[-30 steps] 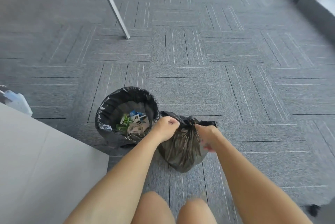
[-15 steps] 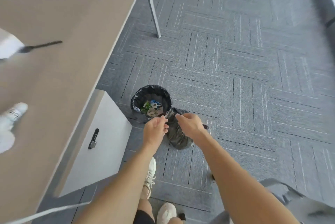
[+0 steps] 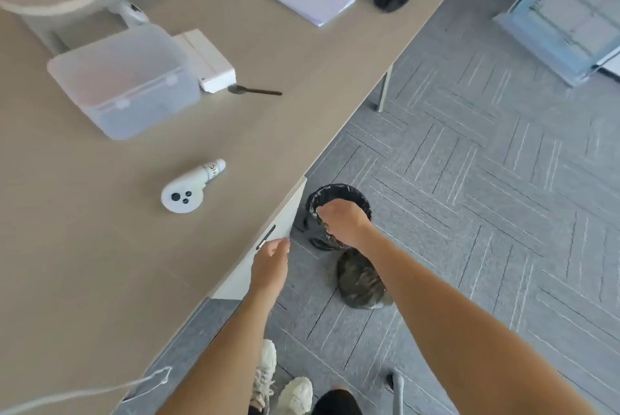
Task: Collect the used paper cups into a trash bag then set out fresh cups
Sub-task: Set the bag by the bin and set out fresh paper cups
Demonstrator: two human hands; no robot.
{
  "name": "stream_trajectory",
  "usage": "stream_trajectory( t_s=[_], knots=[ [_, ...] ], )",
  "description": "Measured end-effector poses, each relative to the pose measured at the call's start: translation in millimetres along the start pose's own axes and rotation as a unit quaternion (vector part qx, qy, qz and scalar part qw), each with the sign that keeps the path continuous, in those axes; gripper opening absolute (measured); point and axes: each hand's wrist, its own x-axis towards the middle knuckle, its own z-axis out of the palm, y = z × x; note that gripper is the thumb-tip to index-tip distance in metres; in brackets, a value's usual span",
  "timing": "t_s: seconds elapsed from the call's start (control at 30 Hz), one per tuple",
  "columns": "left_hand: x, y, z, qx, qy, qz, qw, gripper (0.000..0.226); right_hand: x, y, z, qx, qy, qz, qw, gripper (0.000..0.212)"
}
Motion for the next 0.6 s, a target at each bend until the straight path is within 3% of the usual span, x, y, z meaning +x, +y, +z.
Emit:
stream_trajectory(
  t_s=[0.1, 0.23, 0.4, 0.47, 0.57, 0.6],
  knots=[
    [13.8, -11.4, -18.3, 0.009, 0.030, -0.043, 0.999, 0.044, 22.3, -5.7, 14.9, -0.099, -0.034, -0.034, 0.994, 0.016],
    [12.7, -31.1, -34.5, -0.032, 0.109, -0.132, 0.985, 0.045, 46.3, 6.2, 28.3, -0.124, -0.062, 0.002, 0.990, 0.024],
    [10.9, -37.0, -38.4, -0.092, 0.230, -0.203, 0.947, 0.027, 85.0, 12.5, 28.8, -0.012, -0.057, 0.050, 0.997, 0.073],
    [9.9, -40.3, -35.1, -0.136, 0.261, -0.231, 0.927, 0.034, 99.2, 8.4, 27.3, -0.022, -0.075, 0.025, 0.997, 0.081],
    [15.3, -58.5, -32.5, -0.205, 0.334, -0.221, 0.893, 0.067, 121.2, 7.2, 29.3, -0.023, -0.079, 0.000, 0.997, 0.097],
    [15.5, -61.1, -32.2, -0.224, 0.351, -0.208, 0.885, 0.070, 130.9, 5.4, 29.7, -0.019, -0.086, -0.005, 0.996, 0.095]
  ],
)
